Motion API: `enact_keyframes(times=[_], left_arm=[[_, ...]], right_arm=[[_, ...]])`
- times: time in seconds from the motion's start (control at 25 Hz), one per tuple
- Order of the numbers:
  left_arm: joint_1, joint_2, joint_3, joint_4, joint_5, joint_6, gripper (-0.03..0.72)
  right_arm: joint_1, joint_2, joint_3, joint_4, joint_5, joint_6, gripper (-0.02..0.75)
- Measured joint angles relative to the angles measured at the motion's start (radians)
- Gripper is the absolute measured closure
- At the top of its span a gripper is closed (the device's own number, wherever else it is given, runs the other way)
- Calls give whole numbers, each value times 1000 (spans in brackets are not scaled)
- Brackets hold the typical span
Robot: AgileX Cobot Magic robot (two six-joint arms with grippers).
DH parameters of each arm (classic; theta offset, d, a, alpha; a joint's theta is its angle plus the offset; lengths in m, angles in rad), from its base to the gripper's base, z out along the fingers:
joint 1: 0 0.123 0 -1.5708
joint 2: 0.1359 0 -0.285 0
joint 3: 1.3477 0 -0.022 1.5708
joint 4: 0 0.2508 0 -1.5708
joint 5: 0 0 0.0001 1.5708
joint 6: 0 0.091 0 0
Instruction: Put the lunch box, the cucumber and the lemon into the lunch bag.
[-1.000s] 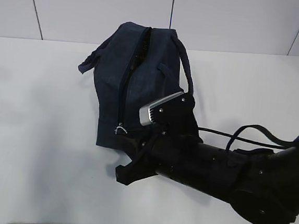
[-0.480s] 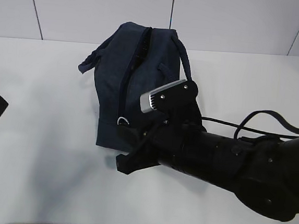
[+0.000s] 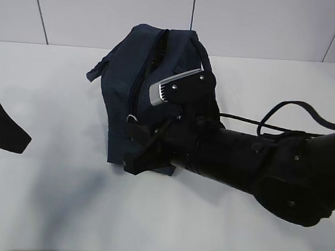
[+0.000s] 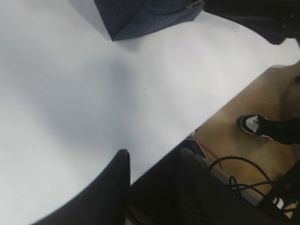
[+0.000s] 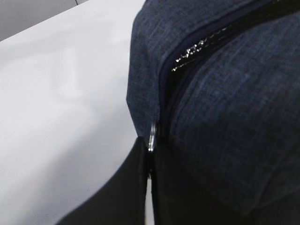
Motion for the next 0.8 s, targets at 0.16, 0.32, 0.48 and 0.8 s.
enact_keyframes(times=[0.16,0.32,0.48,0.8], left_arm=[[0,22,0,-4,-39,16,457],[0,47,0,-20,-47,41,454],[-14,76,0,-50,-71,80,449],[-124,99,0,-54,-172,100,443]], right_arm=[[0,-32,-3,0,22,0,732],[0,-51,-4,0,38,-2,732],[0,-53,-7,0,44,-3,732],[0,-58,-82,-2,78,-8,732]])
